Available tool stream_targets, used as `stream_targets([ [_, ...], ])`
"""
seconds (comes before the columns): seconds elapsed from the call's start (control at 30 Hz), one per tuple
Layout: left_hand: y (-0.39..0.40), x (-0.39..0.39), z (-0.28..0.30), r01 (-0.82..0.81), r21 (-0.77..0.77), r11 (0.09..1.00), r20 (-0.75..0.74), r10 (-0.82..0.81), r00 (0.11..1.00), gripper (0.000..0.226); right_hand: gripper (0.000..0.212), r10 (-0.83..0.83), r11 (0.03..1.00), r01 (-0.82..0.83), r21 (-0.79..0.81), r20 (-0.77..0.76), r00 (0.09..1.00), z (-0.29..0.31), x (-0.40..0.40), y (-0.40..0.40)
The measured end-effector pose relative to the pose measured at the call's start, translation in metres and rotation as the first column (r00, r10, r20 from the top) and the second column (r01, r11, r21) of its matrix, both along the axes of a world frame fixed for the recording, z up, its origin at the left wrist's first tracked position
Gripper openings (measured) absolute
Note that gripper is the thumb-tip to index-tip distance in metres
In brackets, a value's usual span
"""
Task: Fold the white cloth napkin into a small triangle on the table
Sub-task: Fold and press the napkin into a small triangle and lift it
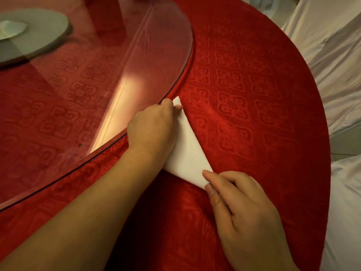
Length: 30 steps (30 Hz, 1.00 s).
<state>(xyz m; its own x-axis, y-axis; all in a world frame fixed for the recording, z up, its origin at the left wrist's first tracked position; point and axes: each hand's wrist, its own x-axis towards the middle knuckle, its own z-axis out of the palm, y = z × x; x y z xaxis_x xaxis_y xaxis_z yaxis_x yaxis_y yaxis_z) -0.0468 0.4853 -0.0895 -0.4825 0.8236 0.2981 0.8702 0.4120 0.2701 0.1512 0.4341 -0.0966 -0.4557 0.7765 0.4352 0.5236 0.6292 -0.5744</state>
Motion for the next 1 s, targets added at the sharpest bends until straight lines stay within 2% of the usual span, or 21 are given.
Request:
stream_targets([
  [0.53, -0.003, 0.008, 0.004, -0.05, 0.081, 0.995, -0.064, 0.056, 0.996, 0.031, 0.031, -0.001, 0.999, -0.007, 0.051, 0.166, 0.986, -0.001, -0.003, -0.002],
  [0.6, -0.012, 0.011, 0.008, -0.007, 0.113, 0.994, -0.128, 0.021, 0.992, 0.024, 0.03, 0.0, 0.998, -0.009, 0.055, 0.166, 0.986, -0.002, -0.004, -0.002],
  [0.67, -0.023, 0.018, 0.005, 0.135, 0.146, 0.98, -0.206, -0.103, 0.973, 0.024, 0.03, -0.004, 0.998, -0.007, 0.061, 0.169, 0.986, -0.004, -0.004, -0.002],
  [0.77, -0.037, 0.029, -0.002, 0.333, 0.054, 0.942, -0.116, -0.325, 0.939, 0.035, 0.03, -0.009, 0.997, -0.005, 0.077, 0.176, 0.984, -0.005, -0.003, -0.003],
  [0.87, -0.042, 0.03, -0.004, 0.329, -0.059, 0.942, 0.031, -0.328, 0.944, 0.051, 0.029, -0.012, 0.994, -0.007, 0.106, 0.181, 0.983, -0.004, -0.001, -0.003],
  [1.0, -0.04, 0.023, -0.009, 0.333, -0.127, 0.934, 0.043, -0.33, 0.943, 0.068, 0.028, 0.0, 0.993, -0.022, 0.115, 0.183, 0.983, -0.004, 0.0, -0.003],
])
